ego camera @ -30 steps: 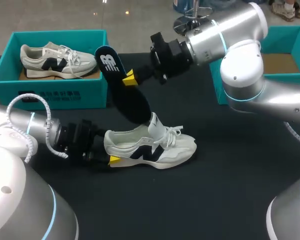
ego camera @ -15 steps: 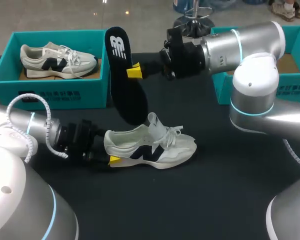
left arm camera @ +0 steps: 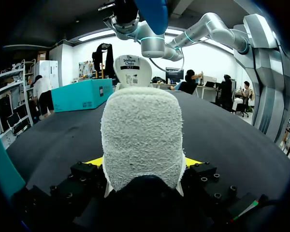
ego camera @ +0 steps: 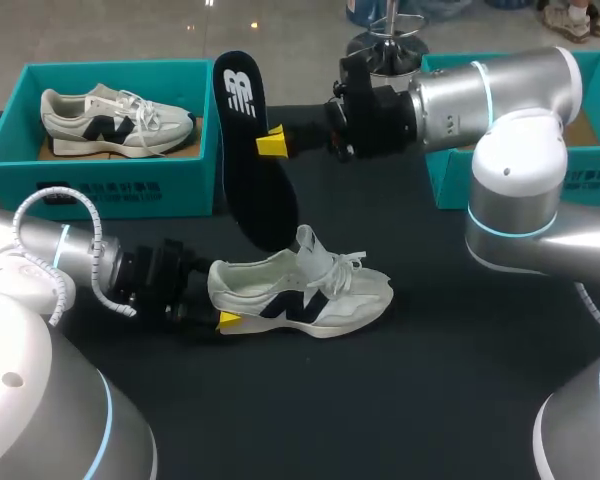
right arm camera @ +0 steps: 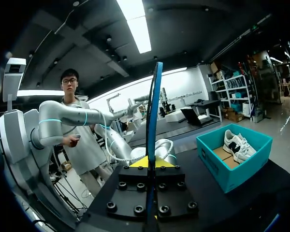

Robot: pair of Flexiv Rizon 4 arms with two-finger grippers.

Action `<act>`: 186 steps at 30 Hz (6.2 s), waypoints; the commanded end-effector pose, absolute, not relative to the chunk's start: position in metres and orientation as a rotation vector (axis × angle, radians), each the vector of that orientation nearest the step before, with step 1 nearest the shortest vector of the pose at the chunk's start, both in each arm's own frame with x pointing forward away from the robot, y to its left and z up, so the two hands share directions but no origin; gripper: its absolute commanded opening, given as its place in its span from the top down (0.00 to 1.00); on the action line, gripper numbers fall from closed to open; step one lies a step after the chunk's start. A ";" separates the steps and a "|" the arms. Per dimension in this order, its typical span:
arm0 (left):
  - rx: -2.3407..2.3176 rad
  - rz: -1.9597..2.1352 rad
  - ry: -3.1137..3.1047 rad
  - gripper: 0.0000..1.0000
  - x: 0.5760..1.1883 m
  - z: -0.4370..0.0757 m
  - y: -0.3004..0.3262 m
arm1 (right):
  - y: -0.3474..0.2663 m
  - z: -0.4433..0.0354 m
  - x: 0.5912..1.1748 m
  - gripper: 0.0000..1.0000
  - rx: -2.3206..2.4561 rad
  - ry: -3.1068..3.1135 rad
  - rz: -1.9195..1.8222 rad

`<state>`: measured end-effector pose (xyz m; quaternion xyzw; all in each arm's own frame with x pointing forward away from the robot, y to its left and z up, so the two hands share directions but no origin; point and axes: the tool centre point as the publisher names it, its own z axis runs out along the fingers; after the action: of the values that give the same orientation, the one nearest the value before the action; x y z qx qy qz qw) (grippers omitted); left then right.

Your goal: Take the shoe out of the shoebox, open the shoe tongue, remove and reinsert the insole, then place the shoe into the shoebox

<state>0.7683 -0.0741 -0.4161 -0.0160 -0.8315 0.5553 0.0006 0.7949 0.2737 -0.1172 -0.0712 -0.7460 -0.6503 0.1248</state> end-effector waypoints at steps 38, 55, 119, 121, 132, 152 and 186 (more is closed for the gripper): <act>-0.050 1.738 -2.614 1.00 0.768 -0.416 -0.074 | 0.178 -0.070 0.735 1.00 -0.638 -2.086 -1.672; -0.050 1.738 -2.614 1.00 0.768 -0.416 -0.074 | 0.176 -0.053 0.715 1.00 -0.735 -2.094 -1.620; -0.050 1.738 -2.614 0.00 0.768 -0.416 -0.074 | 0.143 -0.051 0.687 1.00 -0.734 -2.097 -1.565; -0.057 1.699 -2.646 0.00 0.767 -0.413 -0.072 | 0.143 -0.051 0.687 1.00 -0.734 -2.097 -1.565; -0.100 1.601 -2.720 0.00 0.762 -0.391 -0.058 | 0.143 -0.051 0.687 1.00 -0.734 -2.097 -1.565; -0.073 1.157 -2.946 0.00 0.775 -0.368 -0.048 | 0.143 -0.051 0.687 1.00 -0.734 -2.097 -1.565; -0.081 1.170 -2.941 0.00 0.776 -0.364 -0.047 | 0.143 -0.051 0.687 1.00 -0.734 -2.097 -1.565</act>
<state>0.7765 -0.0475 -0.3643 -0.0256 -0.9282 0.3710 -0.0129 0.6868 0.1422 -0.0499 -0.2634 -0.7540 -0.5635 0.2109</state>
